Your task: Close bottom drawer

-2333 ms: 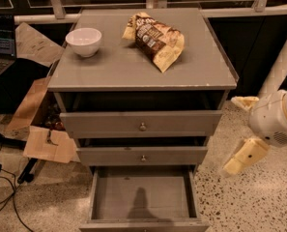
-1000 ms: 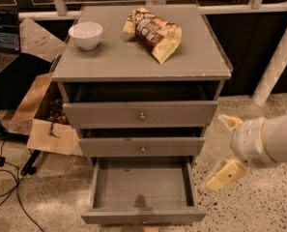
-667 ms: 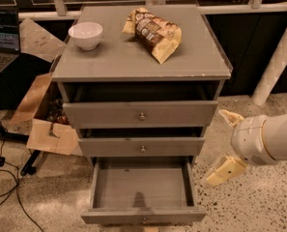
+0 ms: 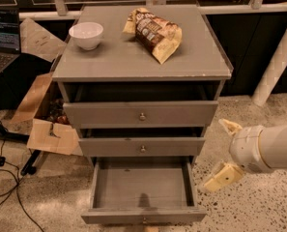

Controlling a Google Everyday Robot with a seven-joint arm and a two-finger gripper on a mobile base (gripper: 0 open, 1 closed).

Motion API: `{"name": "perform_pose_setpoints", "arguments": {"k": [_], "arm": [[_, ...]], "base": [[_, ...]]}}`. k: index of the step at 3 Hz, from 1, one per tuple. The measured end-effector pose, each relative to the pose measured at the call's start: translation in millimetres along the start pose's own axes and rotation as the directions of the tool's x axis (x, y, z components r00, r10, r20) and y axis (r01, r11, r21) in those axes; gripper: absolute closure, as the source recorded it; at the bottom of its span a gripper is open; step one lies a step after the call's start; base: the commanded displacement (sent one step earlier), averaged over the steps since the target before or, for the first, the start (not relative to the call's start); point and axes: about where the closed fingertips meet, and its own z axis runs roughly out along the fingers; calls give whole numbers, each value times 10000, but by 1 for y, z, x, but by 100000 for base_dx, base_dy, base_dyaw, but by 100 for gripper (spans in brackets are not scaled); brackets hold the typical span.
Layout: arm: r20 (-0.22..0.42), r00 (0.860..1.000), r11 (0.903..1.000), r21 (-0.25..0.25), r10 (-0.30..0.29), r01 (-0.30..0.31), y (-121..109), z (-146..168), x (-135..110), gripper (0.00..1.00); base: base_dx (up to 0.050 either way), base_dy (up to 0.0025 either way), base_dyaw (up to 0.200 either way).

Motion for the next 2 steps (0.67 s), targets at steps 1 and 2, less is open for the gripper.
{"name": "perform_pose_setpoints", "arguments": {"k": [1, 2], "arm": [[-52, 9984, 9977, -377, 568, -569, 5, 35, 31, 0], [153, 9952, 9927, -749, 964, -950, 13, 77, 59, 0]], "base": [[0, 0, 0], [0, 0, 0]]}}
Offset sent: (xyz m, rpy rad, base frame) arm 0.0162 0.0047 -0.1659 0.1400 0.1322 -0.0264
